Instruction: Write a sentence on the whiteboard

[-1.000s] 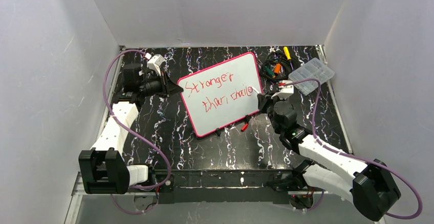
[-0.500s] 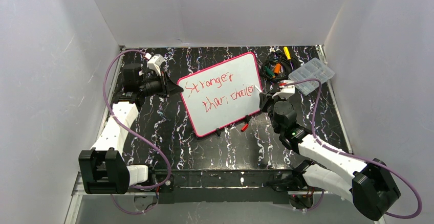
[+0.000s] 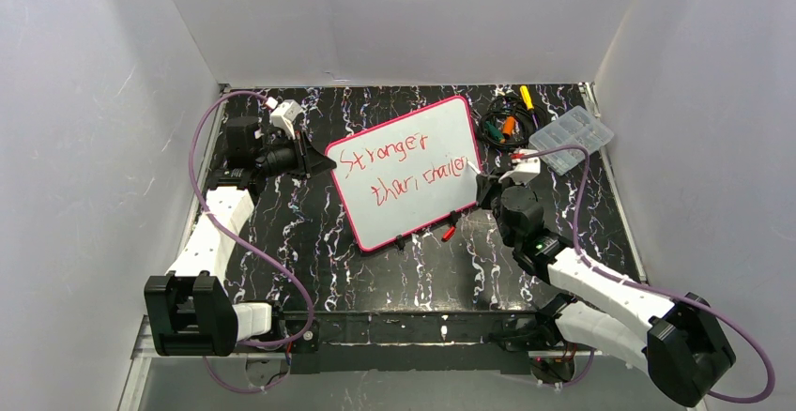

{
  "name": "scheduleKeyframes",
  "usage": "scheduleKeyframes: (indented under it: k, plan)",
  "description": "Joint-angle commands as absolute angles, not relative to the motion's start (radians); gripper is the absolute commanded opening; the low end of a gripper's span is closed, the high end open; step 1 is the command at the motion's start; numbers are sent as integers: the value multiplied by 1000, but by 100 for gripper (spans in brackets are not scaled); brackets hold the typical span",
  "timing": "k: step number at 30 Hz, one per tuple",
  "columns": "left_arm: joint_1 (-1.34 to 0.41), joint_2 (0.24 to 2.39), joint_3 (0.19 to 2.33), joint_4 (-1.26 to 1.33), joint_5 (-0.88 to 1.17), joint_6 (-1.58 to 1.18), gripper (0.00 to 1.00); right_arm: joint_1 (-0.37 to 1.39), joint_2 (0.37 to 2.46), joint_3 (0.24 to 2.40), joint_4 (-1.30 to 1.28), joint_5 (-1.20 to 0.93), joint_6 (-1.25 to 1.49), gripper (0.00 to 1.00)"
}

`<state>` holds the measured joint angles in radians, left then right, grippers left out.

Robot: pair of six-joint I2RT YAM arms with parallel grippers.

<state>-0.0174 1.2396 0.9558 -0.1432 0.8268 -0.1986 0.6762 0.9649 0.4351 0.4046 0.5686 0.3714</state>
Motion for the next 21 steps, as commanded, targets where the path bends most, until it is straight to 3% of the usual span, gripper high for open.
scheduleKeyframes:
  k: [1, 21]
  plan:
    - [-23, 1225, 951, -149, 827, -183, 0, 676, 937, 424, 365, 574, 405, 1]
    - [-23, 1221, 950, -149, 828, -183, 0, 676, 908, 429, 313, 567, 419, 1]
